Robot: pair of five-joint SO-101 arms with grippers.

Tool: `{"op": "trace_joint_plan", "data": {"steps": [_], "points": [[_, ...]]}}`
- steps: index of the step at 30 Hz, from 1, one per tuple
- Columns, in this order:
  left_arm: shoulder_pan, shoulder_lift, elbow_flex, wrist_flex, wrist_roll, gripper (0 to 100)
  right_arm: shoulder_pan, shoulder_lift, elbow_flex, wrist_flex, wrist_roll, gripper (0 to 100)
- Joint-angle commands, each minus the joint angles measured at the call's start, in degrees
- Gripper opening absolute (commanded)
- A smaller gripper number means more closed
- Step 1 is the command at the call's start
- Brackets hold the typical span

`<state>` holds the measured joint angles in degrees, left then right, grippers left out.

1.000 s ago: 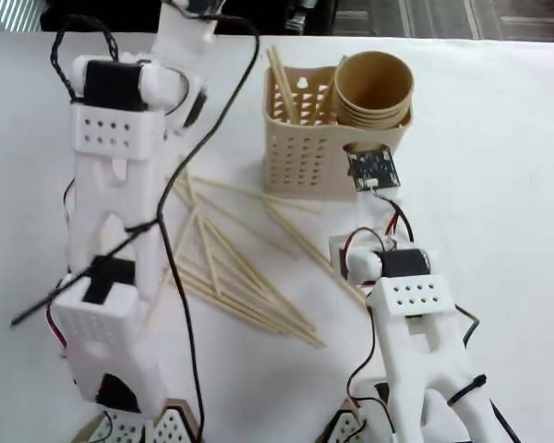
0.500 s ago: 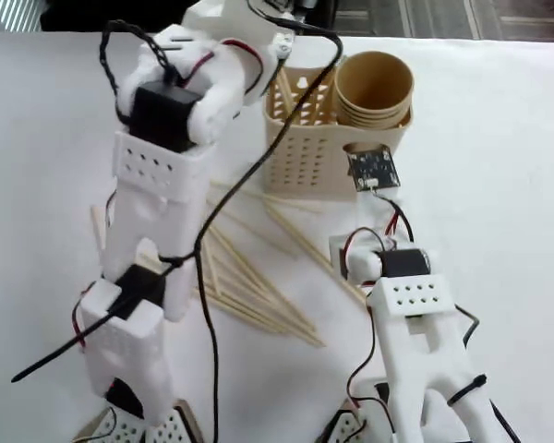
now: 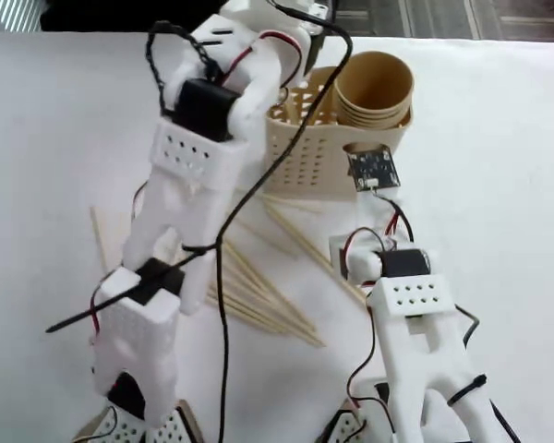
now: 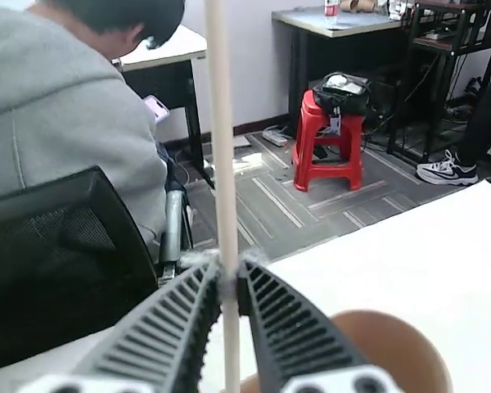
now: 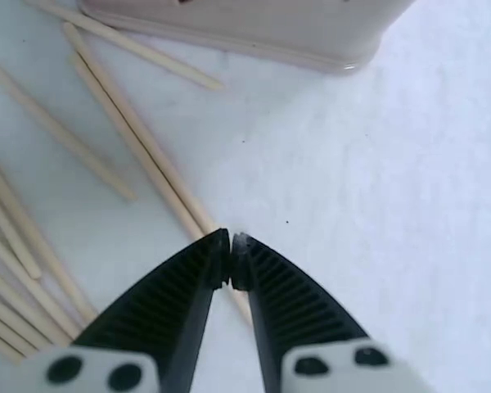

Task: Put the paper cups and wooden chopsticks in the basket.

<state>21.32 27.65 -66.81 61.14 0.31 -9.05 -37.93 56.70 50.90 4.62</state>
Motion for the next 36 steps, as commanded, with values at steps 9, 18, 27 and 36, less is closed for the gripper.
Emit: {"op": "trace_joint_plan", "data": {"steps": [9,18,27,36], "points": [[-2.8,3.2,-0.4,3.7,3.6,5,0.6,-1.6,-0.4,-0.8,-0.1,1.8],[-4.9,2.1,-1.8,10.6,4.7,16,0.6,-1.6,-0.4,-0.8,-0.1,1.8],[-5.0,-2.7,-14.2,25.7,-6.4,5,0.6,-1.6,-0.4,-0.9,-0.1,1.8],[-16.2,-3.0,-12.2,41.5,-13.5,2,0.6,-1.6,-0.4,-0.9,-0.1,1.8]]}}
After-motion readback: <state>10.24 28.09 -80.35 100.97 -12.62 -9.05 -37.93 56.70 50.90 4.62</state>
